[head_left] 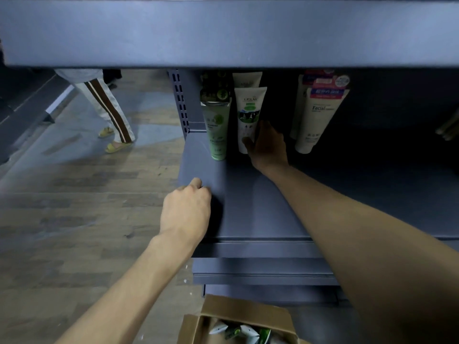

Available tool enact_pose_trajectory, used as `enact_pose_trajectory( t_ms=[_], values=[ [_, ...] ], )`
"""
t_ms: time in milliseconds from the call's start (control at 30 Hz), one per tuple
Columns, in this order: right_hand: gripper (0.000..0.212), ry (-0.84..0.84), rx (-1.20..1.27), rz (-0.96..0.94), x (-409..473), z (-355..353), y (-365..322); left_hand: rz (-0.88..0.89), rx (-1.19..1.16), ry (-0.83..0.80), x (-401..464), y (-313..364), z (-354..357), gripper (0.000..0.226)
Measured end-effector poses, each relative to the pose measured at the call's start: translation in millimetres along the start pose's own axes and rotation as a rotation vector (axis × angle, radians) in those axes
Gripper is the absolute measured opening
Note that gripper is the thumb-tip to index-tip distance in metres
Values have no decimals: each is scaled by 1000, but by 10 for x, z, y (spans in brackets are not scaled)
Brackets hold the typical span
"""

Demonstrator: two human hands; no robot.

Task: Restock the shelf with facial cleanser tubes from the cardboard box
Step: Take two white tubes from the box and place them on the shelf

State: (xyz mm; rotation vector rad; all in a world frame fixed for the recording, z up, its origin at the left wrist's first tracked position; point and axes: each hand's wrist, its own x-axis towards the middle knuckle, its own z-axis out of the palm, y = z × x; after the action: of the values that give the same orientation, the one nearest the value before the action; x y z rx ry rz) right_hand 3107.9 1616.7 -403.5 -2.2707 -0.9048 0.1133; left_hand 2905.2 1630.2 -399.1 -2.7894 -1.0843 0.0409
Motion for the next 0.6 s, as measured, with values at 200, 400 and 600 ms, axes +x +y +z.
enact_pose_trajectory(
  t_ms=[200,400,600],
  values=[
    [43,-8,-12,7,108,27,-14,-4,-7,-9,-21,-10,-13,30],
    [45,-1,-32,-9,166,49,-7,9,25,-17,-16,46,21,26],
    [44,18,-22,-18,183,70,24,10,45,-31,-12,82,45,27]
  ],
)
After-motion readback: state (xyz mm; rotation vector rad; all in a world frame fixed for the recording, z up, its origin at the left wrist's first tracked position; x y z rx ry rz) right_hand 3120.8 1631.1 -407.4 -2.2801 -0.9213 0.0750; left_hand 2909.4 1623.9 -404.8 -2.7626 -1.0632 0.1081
